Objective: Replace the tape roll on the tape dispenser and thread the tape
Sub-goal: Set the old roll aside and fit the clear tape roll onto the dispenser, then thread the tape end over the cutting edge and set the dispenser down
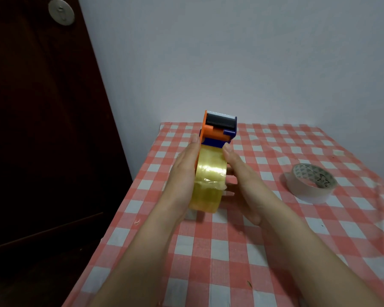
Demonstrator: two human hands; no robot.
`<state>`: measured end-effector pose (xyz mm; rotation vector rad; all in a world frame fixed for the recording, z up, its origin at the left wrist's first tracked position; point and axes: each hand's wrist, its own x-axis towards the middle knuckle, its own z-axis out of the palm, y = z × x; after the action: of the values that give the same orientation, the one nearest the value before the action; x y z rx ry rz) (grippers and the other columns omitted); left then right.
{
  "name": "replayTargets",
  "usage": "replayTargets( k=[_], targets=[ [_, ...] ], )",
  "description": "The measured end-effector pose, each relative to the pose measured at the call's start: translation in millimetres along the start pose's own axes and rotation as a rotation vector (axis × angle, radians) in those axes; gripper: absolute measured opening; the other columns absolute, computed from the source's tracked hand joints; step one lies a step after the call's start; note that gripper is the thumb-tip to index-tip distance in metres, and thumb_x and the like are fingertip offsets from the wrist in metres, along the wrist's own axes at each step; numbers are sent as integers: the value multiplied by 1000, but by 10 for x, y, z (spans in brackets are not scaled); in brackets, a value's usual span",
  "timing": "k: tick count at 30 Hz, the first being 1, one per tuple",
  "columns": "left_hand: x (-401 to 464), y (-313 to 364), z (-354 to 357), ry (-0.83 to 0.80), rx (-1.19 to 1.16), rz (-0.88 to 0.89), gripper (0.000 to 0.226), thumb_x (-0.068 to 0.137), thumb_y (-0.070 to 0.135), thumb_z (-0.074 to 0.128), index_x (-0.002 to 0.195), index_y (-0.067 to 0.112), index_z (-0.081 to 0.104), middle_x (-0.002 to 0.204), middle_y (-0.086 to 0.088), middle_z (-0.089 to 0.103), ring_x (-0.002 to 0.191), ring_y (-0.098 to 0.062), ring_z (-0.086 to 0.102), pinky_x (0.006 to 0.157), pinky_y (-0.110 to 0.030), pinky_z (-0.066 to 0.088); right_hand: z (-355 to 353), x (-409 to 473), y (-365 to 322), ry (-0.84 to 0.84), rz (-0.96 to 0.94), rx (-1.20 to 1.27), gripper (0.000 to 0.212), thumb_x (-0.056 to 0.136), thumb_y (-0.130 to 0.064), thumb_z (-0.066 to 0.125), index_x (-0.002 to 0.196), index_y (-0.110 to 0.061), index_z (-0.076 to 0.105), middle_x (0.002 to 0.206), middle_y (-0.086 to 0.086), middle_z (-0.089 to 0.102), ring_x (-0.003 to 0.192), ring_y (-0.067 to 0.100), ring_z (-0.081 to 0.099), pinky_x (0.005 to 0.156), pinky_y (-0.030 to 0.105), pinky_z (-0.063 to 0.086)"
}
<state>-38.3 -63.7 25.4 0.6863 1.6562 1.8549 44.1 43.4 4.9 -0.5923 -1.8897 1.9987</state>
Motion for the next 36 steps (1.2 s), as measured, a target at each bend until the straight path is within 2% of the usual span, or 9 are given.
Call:
replayTargets(
  k=[5,9,12,15,18,21,27,33,36],
  targets=[
    [-24,-10,-10,-19,32,-63,56,93,70,46,131,32,63,122,-5,73,109,-26,72,94,-51,59,-37,17,-2,9,80,-57,100,47,-100,52,124,-36,58,119,4,68,115,32,64,101,58,45],
    [6,-39,13,104,-6,-97,45,97,61,48,130,33,59,119,-4,71,105,-25,71,83,-45,60,-28,-19,18,-75,56,-43,92,58,-97,47,130,-39,50,123,-2,66,112,29,66,101,56,46],
    [51,-56,-31,200,-114,-129,60,85,70,52,131,32,56,120,-10,70,103,-31,72,83,-51,62,-6,-82,-27,-274,15,40,62,83,-60,65,135,-35,44,132,4,59,110,27,67,97,48,51],
    [69,-52,-95,241,-225,-159,92,59,82,54,135,30,56,125,-16,69,107,-37,72,88,-64,58,7,-136,-46,-341,-83,7,62,79,-20,72,134,-31,43,134,1,54,106,21,67,92,44,53],
    [52,-31,-125,163,-258,-121,108,52,92,62,140,29,53,129,-17,69,109,-39,73,88,-66,58,10,-143,-43,-234,-148,-86,54,79,-36,76,127,-35,52,129,-5,60,111,21,67,94,50,55],
    [10,-12,-135,70,-243,-6,119,43,91,71,145,36,47,137,-16,64,115,-40,70,86,-62,60,19,-157,-82,-165,-167,-50,47,79,-42,65,120,-20,59,111,3,71,98,14,72,85,34,60],
    [-19,-61,-213,-78,-75,136,127,39,48,101,145,52,31,130,2,62,118,-23,68,91,-47,61,23,-157,-123,-96,-310,-131,37,79,-46,58,85,-10,65,75,1,66,75,12,62,76,25,53],
    [-54,-82,-200,-95,61,156,113,59,31,94,147,49,26,141,4,55,122,-19,65,89,-38,62,12,-140,-127,-40,-348,-119,77,80,-73,54,84,4,61,80,20,58,79,26,56,84,40,49],
    [-63,-90,-166,-66,60,200,108,59,38,93,144,51,28,140,10,52,125,-17,61,94,-44,60,-7,-132,-128,-9,-343,-101,65,78,-71,59,89,-7,67,84,12,67,85,26,64,92,50,53]
  ],
)
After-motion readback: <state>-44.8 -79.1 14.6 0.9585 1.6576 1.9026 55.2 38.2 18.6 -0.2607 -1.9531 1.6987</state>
